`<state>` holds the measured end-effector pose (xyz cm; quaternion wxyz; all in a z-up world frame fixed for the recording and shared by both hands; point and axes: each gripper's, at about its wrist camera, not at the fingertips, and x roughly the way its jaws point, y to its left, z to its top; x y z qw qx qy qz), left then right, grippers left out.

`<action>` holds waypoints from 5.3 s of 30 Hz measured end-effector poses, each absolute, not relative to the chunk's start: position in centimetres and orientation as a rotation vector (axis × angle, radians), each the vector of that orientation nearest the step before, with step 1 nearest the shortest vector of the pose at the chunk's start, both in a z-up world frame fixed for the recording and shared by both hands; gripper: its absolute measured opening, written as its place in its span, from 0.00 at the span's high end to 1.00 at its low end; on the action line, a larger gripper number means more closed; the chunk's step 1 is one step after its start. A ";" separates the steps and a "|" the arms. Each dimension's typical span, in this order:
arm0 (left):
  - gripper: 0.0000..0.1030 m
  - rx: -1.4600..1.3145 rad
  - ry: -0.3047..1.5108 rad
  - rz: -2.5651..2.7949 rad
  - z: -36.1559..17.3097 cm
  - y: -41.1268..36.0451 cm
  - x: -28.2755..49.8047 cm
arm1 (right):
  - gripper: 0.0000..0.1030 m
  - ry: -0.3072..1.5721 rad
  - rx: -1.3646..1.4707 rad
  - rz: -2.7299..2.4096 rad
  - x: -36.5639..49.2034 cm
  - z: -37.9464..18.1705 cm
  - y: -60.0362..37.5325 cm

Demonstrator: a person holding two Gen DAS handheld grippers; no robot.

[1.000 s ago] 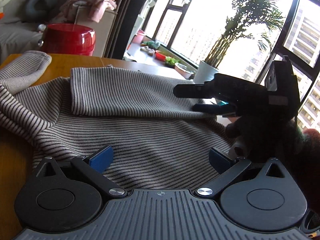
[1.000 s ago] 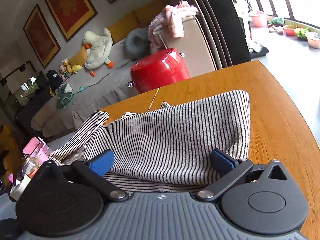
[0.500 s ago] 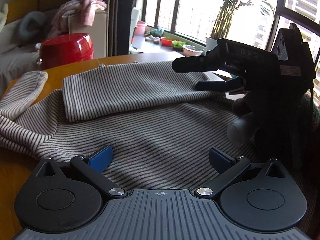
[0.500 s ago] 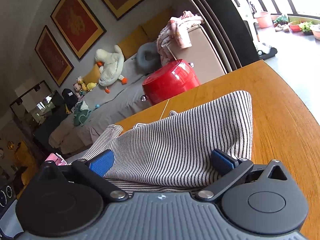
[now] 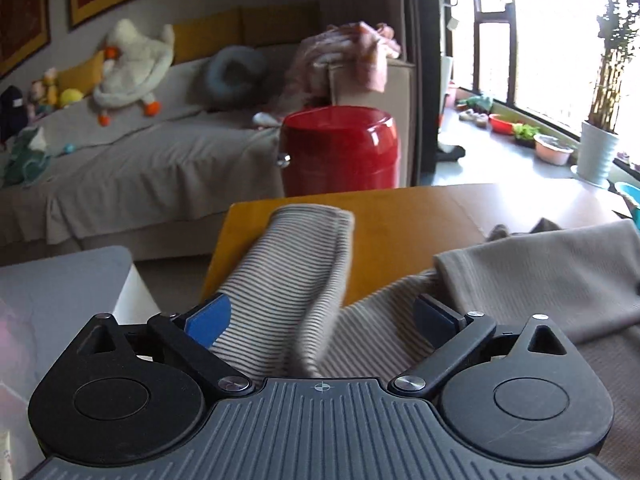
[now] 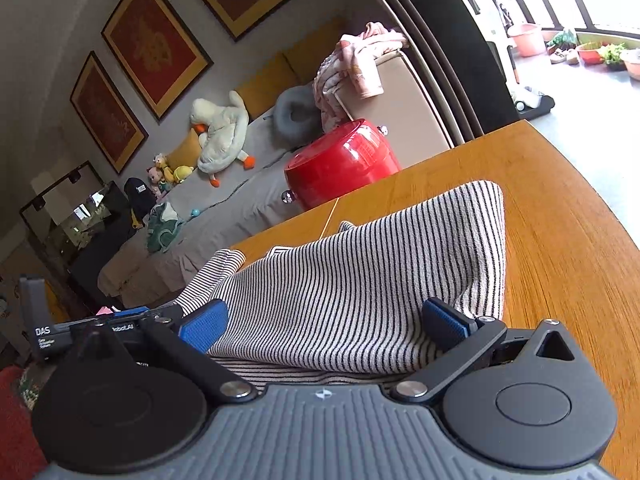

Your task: Fold clothes

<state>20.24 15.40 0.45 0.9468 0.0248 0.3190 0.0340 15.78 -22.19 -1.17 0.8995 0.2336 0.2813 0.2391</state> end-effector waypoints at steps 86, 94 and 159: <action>0.01 -0.292 0.645 -0.414 -2.8 8.9 13.8 | 0.00 0.709 0.134 0.370 14.9 1.9 -17.8; 0.00 -0.293 0.650 -0.418 -2.9 8.9 14.0 | 0.33 0.596 0.215 0.316 14.6 6.6 -20.0; 0.00 -0.276 0.653 -0.429 -3.0 8.2 14.0 | 0.96 0.580 -0.035 0.224 17.4 7.4 -17.7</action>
